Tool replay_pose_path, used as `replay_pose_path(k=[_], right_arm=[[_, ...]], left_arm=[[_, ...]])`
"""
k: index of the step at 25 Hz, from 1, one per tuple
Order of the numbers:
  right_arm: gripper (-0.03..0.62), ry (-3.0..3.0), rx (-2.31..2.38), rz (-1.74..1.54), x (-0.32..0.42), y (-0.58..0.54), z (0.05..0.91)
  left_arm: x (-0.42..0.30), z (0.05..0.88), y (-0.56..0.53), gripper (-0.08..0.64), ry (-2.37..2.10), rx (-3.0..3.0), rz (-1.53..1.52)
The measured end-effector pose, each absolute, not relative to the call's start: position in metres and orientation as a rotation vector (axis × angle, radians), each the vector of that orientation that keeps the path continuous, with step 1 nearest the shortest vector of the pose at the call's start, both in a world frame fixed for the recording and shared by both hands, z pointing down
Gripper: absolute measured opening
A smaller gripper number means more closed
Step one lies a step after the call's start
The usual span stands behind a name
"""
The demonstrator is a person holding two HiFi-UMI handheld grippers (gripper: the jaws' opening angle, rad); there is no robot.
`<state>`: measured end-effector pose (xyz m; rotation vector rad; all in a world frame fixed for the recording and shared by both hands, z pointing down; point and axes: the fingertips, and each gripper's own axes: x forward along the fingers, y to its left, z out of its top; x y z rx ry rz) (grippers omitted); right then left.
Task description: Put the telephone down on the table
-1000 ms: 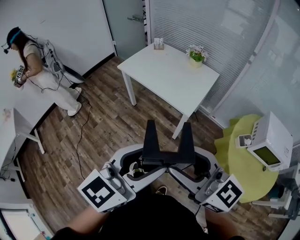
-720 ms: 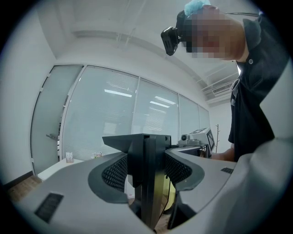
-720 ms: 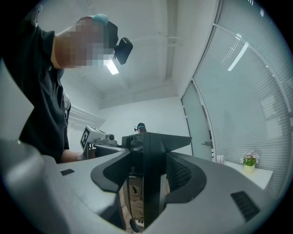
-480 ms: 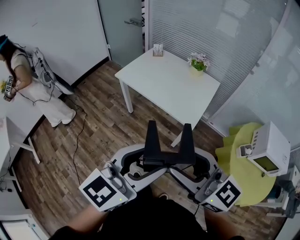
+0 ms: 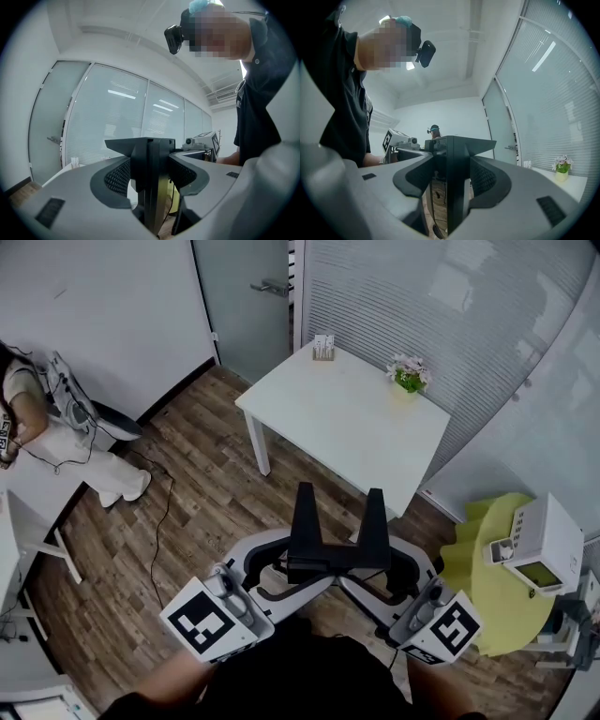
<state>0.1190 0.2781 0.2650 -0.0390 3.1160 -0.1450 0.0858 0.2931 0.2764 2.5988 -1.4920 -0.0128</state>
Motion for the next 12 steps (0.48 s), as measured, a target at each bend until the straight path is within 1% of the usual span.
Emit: replay_pose_path(k=[6,12], right_arm=[[0.249,3.112,-0.062,-0.161,0.083,0.277,0.266],[0.249,3.115,-0.058,-0.171,0.063,0.271,0.268]], left_arm=[[0.049,0.278,0.292,0.250,-1.477,2.601,-0.019],[0.030,0.278,0.286,0.250,-1.478,2.598,-0.041]])
